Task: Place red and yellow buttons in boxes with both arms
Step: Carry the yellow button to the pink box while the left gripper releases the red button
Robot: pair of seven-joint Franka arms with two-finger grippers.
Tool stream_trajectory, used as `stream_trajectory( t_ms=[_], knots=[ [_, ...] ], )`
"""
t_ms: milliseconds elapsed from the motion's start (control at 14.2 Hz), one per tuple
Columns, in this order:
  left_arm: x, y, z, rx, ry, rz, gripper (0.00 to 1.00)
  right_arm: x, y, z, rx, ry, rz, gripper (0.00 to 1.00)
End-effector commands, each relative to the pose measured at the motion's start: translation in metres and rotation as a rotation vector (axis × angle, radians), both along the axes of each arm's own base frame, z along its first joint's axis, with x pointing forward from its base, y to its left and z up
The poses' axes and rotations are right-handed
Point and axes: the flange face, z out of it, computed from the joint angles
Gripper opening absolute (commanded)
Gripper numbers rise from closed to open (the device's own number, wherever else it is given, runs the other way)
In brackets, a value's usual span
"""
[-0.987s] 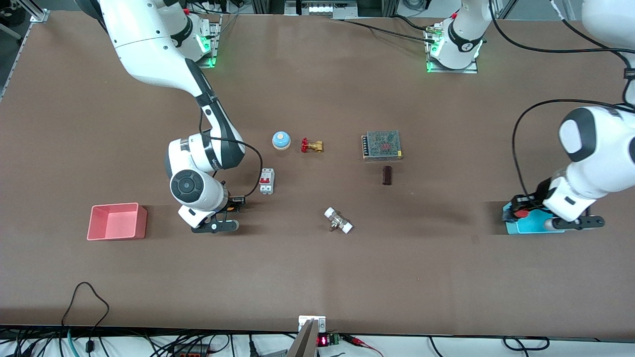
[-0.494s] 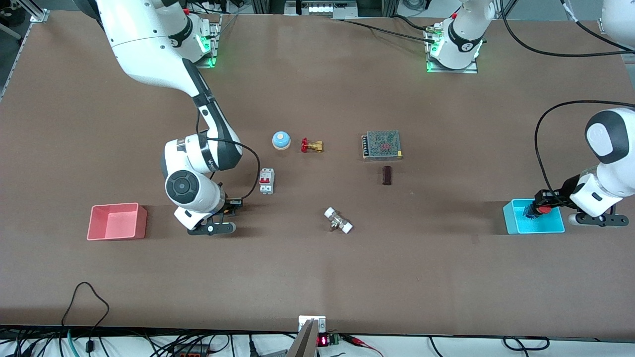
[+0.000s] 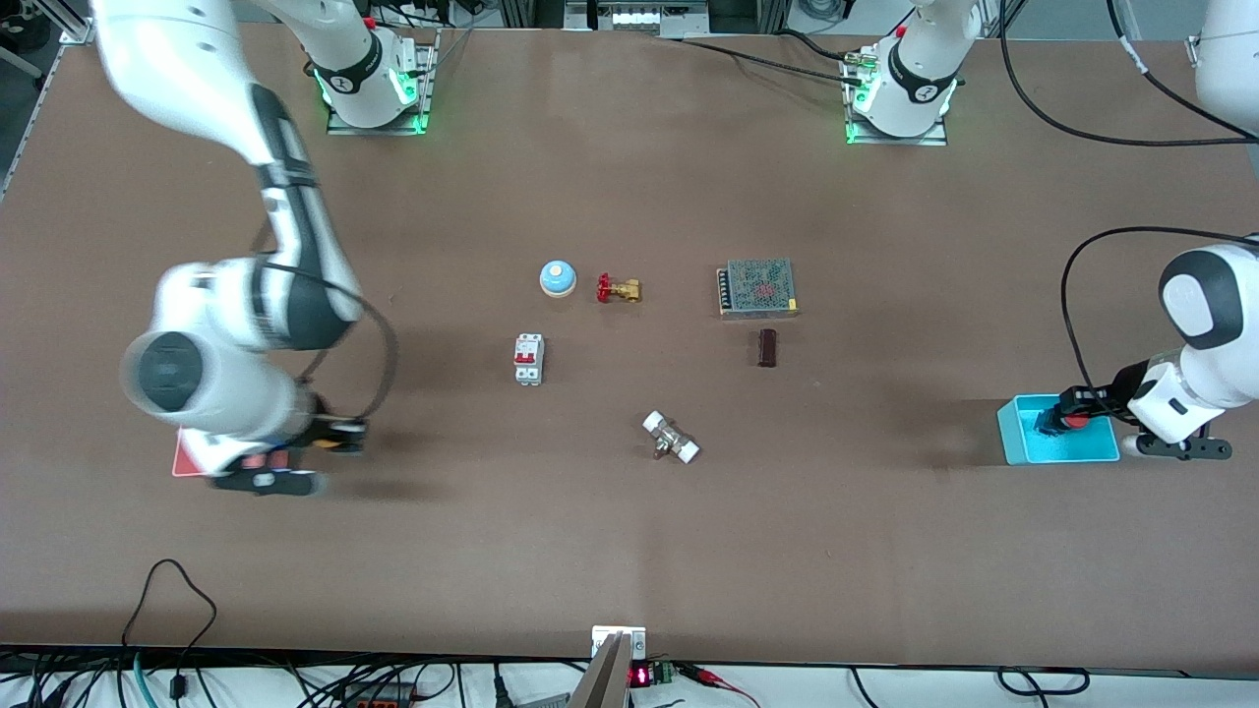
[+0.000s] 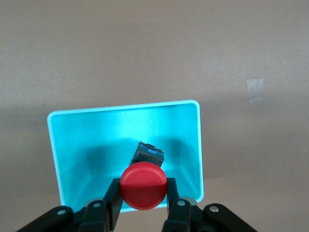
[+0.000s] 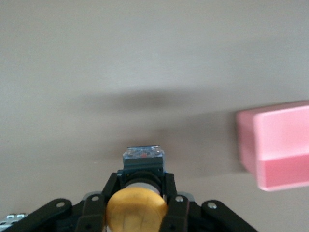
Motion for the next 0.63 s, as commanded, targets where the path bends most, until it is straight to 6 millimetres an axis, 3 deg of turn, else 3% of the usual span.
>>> stream_trajectory(
  t_ms=[0, 282, 423, 564],
  knots=[
    [0.011, 0.002, -0.008, 0.011, -0.017, -0.022, 0.35, 0.007, -0.054, 0.011, 0.01, 0.038, 0.01, 0.33],
    [0.02, 0.0, 0.003, 0.018, -0.042, -0.016, 0.63, 0.008, -0.14, -0.024, -0.035, 0.094, 0.068, 0.32],
    [0.03, -0.002, 0.02, 0.023, -0.072, -0.015, 0.77, 0.009, -0.163, -0.045, -0.065, 0.11, 0.075, 0.31],
    [0.037, -0.032, 0.027, 0.025, -0.08, -0.025, 0.89, 0.01, -0.17, -0.06, -0.083, 0.115, 0.078, 0.29]
  ],
)
